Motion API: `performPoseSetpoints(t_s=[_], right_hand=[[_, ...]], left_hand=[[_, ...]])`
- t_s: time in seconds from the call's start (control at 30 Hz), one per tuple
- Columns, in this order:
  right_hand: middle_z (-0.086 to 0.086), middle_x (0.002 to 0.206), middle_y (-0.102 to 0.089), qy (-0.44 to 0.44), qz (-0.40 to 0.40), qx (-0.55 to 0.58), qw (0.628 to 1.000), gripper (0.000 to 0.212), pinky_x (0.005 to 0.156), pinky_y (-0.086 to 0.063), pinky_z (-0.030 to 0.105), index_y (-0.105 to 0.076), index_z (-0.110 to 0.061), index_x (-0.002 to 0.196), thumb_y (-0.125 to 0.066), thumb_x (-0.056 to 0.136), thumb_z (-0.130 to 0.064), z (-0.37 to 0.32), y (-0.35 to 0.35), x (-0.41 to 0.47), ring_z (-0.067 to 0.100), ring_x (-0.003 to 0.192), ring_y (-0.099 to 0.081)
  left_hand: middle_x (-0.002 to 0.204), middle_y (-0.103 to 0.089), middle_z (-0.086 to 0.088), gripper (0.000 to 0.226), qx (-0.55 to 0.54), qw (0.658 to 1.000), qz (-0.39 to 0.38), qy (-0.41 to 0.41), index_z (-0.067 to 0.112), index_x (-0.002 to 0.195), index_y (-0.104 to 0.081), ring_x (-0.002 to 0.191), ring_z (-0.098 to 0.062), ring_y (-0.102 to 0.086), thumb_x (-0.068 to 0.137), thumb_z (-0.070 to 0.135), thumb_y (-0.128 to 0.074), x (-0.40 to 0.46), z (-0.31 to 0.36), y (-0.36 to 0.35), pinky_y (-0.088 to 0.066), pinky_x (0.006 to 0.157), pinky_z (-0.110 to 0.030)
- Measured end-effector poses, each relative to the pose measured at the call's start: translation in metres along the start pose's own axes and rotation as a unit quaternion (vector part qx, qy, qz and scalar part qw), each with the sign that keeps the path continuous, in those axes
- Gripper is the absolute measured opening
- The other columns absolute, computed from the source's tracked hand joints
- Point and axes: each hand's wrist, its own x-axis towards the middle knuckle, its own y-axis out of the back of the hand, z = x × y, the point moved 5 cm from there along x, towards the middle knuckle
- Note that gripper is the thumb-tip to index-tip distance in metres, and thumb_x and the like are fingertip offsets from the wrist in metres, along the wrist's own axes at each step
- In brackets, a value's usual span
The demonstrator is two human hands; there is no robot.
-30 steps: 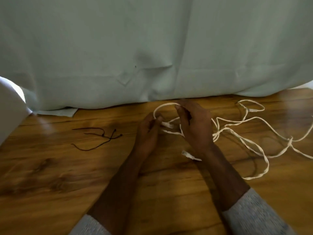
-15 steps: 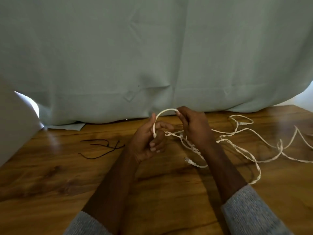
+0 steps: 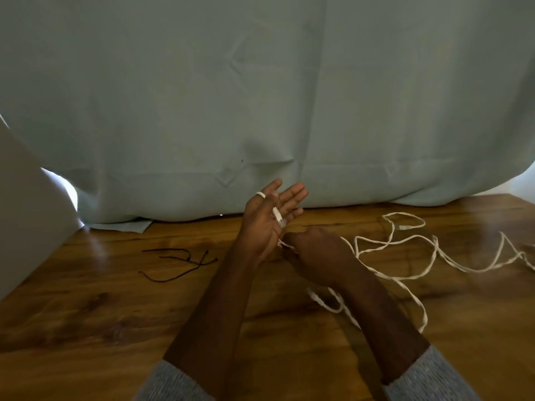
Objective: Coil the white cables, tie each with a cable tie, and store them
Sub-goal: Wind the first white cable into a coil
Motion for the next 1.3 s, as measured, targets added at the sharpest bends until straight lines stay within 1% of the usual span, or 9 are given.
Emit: performPoseSetpoints(t_s=[0.13,0.23,0.3,0.4,0.63,0.77,0.93,1.13,1.3], right_hand=[[0.001,0.1,-0.075,0.028,0.051,0.017,0.998,0.024,0.065,-0.037,0.026,-0.07,-0.033,0.118,-0.06,0.096,-0.039,0.012,0.013,-0.005,0.023,0.086,-0.068],[-0.003,0.085,-0.076,0.053,0.05,0.096,0.993,0.016,0.058,-0.047,0.029,-0.075,-0.031,0.099,-0.066,0.09,-0.04,0.025,0.025,-0.007,0.017,0.072,-0.069],[-0.009,0.084,-0.076,0.056,0.036,0.151,0.986,0.012,0.063,-0.051,0.03,-0.075,-0.028,0.093,-0.068,0.091,-0.036,0.03,0.026,-0.007,0.008,0.073,-0.069],[-0.009,0.083,-0.075,0.057,0.05,0.183,0.98,0.005,0.066,-0.05,0.025,-0.076,-0.024,0.09,-0.071,0.091,-0.025,0.031,0.026,-0.007,0.003,0.074,-0.067],[-0.012,0.082,-0.071,0.026,0.082,0.26,0.962,0.014,0.07,-0.05,0.02,-0.07,-0.018,0.101,-0.074,0.089,-0.024,0.042,0.028,-0.01,0.003,0.078,-0.067],[-0.011,0.1,-0.072,0.032,0.049,0.278,0.959,0.018,0.08,-0.052,0.027,-0.071,-0.017,0.111,-0.063,0.097,-0.025,0.043,0.018,-0.009,0.005,0.093,-0.067],[-0.009,0.086,-0.076,0.015,-0.015,0.325,0.945,0.017,0.082,-0.053,0.03,-0.07,-0.015,0.1,-0.056,0.103,-0.024,0.04,0.011,-0.008,0.006,0.088,-0.071],[-0.011,0.073,-0.063,-0.002,0.05,0.239,0.97,0.028,0.061,-0.042,0.022,-0.069,-0.015,0.085,-0.052,0.098,-0.033,0.05,0.014,-0.008,0.004,0.067,-0.059],[-0.008,0.088,-0.074,0.01,0.048,0.318,0.947,0.02,0.076,-0.054,0.031,-0.074,-0.016,0.095,-0.057,0.102,-0.025,0.046,0.018,-0.008,0.01,0.084,-0.07]], left_hand=[[0.093,-0.075,-0.016,0.031,0.19,0.982,0.009,0.017,0.005,0.132,-0.047,0.086,-0.026,-0.074,0.107,0.007,-0.029,0.001,-0.011,0.014,-0.058,0.074,-0.034],[0.081,-0.069,-0.012,0.027,0.312,0.95,0.0,0.006,0.002,0.121,-0.055,0.067,-0.014,-0.068,0.107,0.008,-0.032,-0.004,-0.025,0.023,-0.052,0.059,-0.025],[0.073,-0.061,-0.015,0.028,0.375,0.927,-0.015,-0.017,0.007,0.1,-0.063,0.063,-0.013,-0.06,0.108,0.014,-0.037,-0.01,-0.033,0.021,-0.048,0.056,-0.026],[0.064,-0.052,-0.005,0.036,0.412,0.911,-0.022,0.004,0.008,0.078,-0.053,0.054,-0.005,-0.051,0.107,0.023,-0.039,-0.015,-0.041,0.014,-0.04,0.053,-0.024],[0.047,-0.028,-0.002,0.077,0.27,0.932,-0.108,0.217,0.009,0.067,-0.056,0.039,-0.013,-0.021,0.097,0.068,-0.016,-0.02,-0.058,0.013,-0.014,0.048,-0.027],[0.041,-0.025,0.003,0.074,0.189,0.917,-0.186,0.297,0.005,0.071,-0.059,0.033,-0.008,-0.017,0.094,0.067,-0.025,-0.026,-0.058,0.015,-0.014,0.04,-0.02],[0.039,-0.027,0.005,0.064,0.146,0.916,-0.2,0.316,0.006,0.069,-0.059,0.03,-0.005,-0.019,0.096,0.059,-0.034,-0.031,-0.054,0.02,-0.017,0.038,-0.016],[0.046,-0.039,0.003,0.066,0.134,0.913,-0.219,0.317,-0.002,0.094,-0.068,0.031,-0.001,-0.022,0.099,0.054,-0.035,-0.031,-0.059,0.01,-0.011,0.038,-0.021],[0.042,-0.034,0.007,0.059,0.038,0.926,-0.192,0.323,0.009,0.075,-0.066,0.031,-0.001,-0.025,0.099,0.051,-0.032,-0.03,-0.054,0.012,-0.015,0.038,-0.018]])
